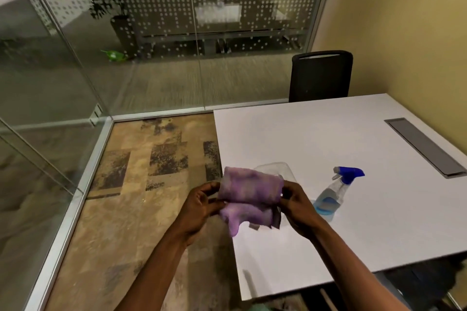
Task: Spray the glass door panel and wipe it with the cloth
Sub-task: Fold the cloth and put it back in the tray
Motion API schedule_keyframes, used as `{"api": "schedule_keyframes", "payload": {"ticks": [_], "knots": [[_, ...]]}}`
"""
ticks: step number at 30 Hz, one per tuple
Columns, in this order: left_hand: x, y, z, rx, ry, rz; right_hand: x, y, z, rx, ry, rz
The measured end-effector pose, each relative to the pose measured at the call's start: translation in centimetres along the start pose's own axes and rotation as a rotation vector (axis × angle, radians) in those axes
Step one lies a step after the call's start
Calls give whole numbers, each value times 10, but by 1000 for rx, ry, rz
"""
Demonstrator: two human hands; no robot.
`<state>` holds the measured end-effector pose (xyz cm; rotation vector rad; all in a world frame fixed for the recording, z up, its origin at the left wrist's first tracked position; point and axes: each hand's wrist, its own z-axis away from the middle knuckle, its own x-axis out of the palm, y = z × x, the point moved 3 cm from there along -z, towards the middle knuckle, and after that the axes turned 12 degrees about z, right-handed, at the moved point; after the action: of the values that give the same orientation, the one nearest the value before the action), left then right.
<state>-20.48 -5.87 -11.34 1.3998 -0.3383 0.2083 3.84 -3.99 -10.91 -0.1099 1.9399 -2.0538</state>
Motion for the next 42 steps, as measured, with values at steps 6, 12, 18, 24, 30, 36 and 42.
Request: {"api": "schedule_keyframes", "payload": {"ticks": [6, 12, 18, 24, 30, 36, 42], "knots": [[12, 13, -24, 102, -98, -138, -16, -2, -22, -48, -13, 31], [23, -15, -48, -44, 43, 81, -41, 19, -32, 85, 47, -54], [42, -79, -58, -392, 67, -133, -58, 82, -30, 387, 147, -8], [68, -92, -94, -541, 175, 17, -87, 105, -38, 695, 220, -170], [81, -117, -143, -378, 254, -358, -92, 110, -70, 517, 260, 37], [102, -124, -188, -185, 280, -709, -102, 128, -114, 347, 222, 514], [104, -167, -216, -189, 159, -866, -100, 167, -147, 306, -13, 822]]}}
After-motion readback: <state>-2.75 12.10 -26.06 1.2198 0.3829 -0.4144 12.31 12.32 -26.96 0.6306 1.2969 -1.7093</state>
